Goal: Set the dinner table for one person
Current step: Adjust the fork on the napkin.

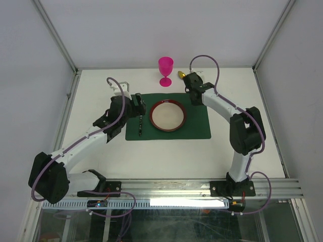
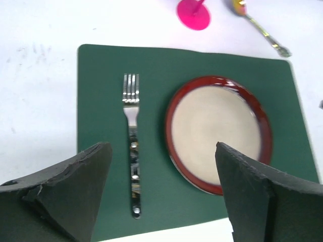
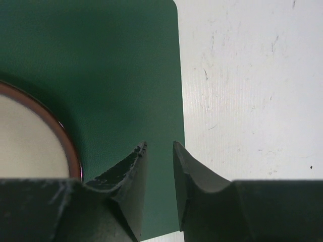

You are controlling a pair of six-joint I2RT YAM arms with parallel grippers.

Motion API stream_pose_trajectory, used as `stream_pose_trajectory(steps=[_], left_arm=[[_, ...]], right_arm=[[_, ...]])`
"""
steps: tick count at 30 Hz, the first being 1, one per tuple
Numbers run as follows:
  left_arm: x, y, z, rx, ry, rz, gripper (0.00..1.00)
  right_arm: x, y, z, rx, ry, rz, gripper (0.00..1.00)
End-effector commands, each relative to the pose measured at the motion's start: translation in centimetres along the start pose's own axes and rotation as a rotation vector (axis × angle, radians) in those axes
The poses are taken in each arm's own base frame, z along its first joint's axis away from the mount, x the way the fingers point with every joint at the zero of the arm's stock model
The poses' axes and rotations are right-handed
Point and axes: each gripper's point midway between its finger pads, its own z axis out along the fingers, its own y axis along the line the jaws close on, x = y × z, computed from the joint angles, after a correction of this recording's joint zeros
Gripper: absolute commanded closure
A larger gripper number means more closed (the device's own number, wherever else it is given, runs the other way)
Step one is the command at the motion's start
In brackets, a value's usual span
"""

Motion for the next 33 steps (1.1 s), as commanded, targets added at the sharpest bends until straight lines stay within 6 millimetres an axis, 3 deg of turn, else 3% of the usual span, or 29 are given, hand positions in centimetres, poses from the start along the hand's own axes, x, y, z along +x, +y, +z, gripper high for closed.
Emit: stream_pose_trajectory(steps=[1,2,4,7,9,13,22,29,33], left_arm=[[-2.1,0.9,1.0,-0.087,-0.055,0.093,0.1],[-2.1,1.1,1.2,-0.105,-0.057,0.097,0.07],[-2.3,1.5,1.6,-0.139,-0.067,0.101,0.01],[-2.7,2.4,2.2,-0.189,-0.079,0.113,0.01],[-2.8,2.7,2.5,-0.196,-0.072,0.124,0.01],[-2.5,3.1,2.9,-0.176,-0.04,0.111,0.01],[-3.3,7.2,2.2,-0.198,-0.065,0.0,0.01],[-5.0,7.3,1.0,-0.201,-0.123,-0.034,0.01],[-5.4,7.1,0.6,-0.191,-0.135,-0.038,0.01]], right_arm=[[-4.8,-0.4,-3.8,-0.071,-0.158,0.053,0.68],[-5.0,-0.5,-4.1,-0.077,-0.17,0.056,0.66],[-5.6,-0.7,-4.7,-0.083,-0.193,0.072,0.53],[-6.7,-1.0,-5.7,-0.098,-0.235,0.1,0.32],[-7.5,-1.1,-6.1,-0.114,-0.26,0.116,0.26],[-9.0,-0.9,-6.3,-0.14,-0.287,0.128,0.25],[-11.8,-2.0,-6.0,-0.121,-0.316,0.119,0.25],[-12.5,-4.1,-2.4,-0.096,-0.294,0.105,0.24],[-13.4,-5.0,0.8,-0.146,-0.308,0.051,0.26]])
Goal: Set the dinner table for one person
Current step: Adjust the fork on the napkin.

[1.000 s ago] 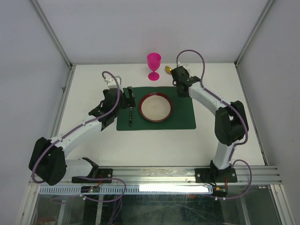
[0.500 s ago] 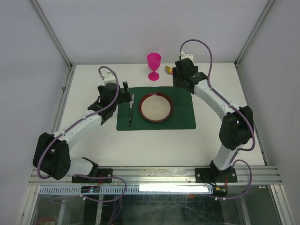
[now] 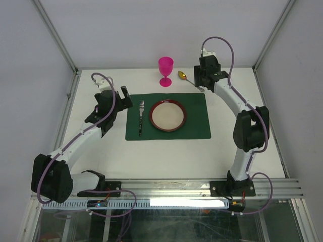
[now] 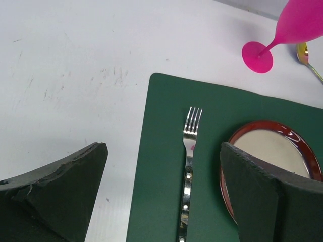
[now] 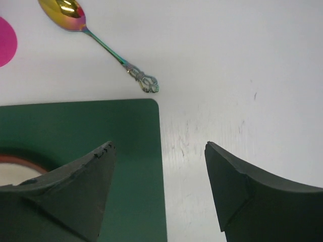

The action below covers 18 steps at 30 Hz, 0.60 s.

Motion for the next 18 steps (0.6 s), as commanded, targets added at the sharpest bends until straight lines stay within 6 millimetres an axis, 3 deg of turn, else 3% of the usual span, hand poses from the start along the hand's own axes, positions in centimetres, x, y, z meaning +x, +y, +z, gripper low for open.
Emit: stream_pose_trajectory(steps=[1,4,10,18], left_arm=[[-2.3,-1.0,-1.0,0.052,-0.068,-0.045,0.01],[-2.2,-1.1,-1.2,0.059,-0.064,-0.056,0.01],[-1.8,-0.6,-1.4,0.049,-0.065,-0.061,0.01],[-1.1,0.1,-1.0,0.025,-0.053,-0.048,0.01]], right_arm=[[-3.3,-1.1,2.9,-0.094,-0.09,-0.025,0.26],[-3.6,-0.9,5.0,-0.183,-0.089,-0.054,0.27],[-3.3,1.6,8.8,-0.357,-0.052,-0.217,0.26],[-4.5,2.0,12.2,-0.474,-0.079,-0.194,0.26]])
